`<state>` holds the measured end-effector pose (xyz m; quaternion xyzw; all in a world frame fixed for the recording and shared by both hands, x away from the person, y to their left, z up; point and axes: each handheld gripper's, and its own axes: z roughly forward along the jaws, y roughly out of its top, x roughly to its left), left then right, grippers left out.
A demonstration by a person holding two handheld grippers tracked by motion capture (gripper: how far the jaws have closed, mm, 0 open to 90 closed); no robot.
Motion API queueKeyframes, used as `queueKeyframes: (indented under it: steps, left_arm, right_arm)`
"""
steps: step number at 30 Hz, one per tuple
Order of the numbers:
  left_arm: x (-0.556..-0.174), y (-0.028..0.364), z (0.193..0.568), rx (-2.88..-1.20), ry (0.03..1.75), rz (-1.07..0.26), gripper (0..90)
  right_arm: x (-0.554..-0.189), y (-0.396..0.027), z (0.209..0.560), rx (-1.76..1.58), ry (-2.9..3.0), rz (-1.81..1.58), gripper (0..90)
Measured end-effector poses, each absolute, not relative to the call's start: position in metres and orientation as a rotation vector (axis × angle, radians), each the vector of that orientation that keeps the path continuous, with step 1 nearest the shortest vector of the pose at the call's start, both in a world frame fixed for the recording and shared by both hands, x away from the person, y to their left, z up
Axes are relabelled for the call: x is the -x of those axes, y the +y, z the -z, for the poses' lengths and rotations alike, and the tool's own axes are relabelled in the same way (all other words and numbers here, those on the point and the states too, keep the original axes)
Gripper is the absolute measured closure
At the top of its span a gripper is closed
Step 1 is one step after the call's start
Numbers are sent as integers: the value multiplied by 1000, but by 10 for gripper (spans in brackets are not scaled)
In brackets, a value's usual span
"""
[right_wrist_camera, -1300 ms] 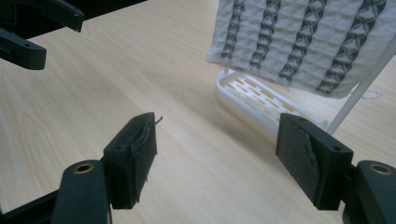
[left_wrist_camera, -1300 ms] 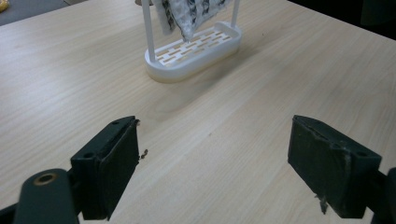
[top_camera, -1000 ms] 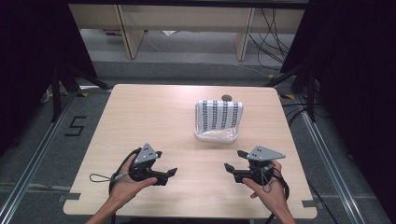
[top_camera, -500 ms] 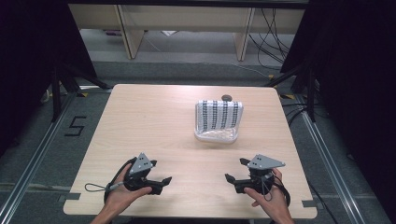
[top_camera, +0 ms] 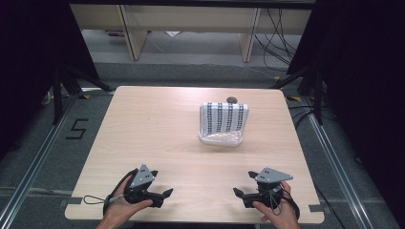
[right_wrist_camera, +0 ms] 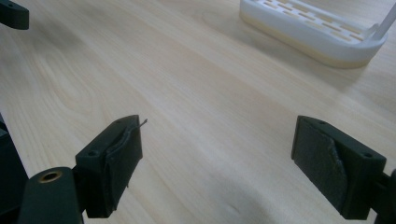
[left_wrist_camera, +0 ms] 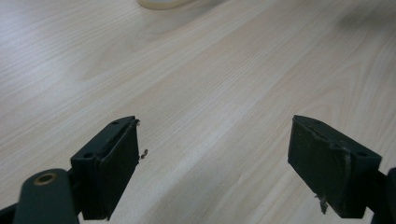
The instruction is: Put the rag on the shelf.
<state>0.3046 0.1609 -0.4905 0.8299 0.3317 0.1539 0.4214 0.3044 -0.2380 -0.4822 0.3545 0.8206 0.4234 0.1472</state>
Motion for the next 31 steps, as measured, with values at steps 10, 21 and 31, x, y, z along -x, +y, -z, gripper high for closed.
queueKeyframes:
  steps: [10, 21, 31]
  left_arm:
    - [-293, 156, 498, -2121, 794, -410, 161]
    - [-297, 159, 501, -2133, 816, -401, 160]
    - [-299, 161, 502, -2129, 830, -397, 160]
  right_arm:
    - [-299, -242, 487, -1029, 2383, -1203, 177]
    - [-300, -241, 489, -1016, 2388, -1178, 176]
    - [-300, -241, 490, -1021, 2398, -1181, 176]
